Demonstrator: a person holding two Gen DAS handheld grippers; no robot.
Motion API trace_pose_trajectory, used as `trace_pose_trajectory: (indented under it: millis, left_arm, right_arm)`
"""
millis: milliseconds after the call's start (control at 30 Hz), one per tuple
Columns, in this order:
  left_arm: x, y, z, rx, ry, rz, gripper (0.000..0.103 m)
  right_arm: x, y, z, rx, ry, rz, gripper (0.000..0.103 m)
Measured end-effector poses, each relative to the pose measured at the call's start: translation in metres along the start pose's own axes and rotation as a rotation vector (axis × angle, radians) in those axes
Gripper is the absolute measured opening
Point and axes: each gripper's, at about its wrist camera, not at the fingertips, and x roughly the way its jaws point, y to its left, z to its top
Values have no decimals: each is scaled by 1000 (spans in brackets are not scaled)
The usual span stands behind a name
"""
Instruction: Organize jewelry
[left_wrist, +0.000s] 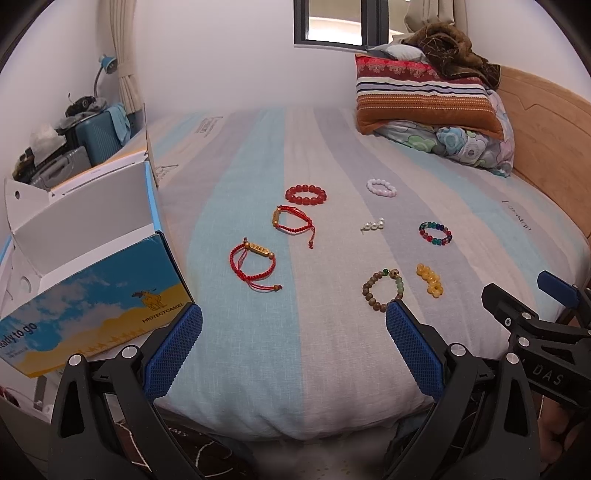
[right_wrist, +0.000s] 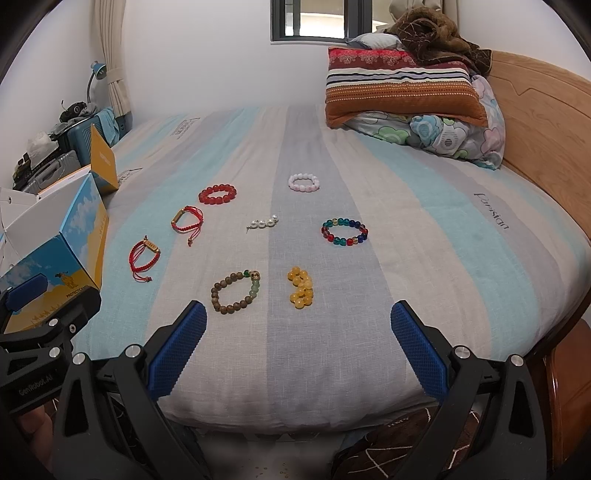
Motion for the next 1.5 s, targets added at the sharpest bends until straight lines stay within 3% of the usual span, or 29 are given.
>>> trace_pose_trajectory:
  millis: [1500]
  left_arm:
    - [-9, -3, -1, 4, -15, -2, 97]
  right_arm:
    - [4, 3, -2, -4, -1, 5, 96]
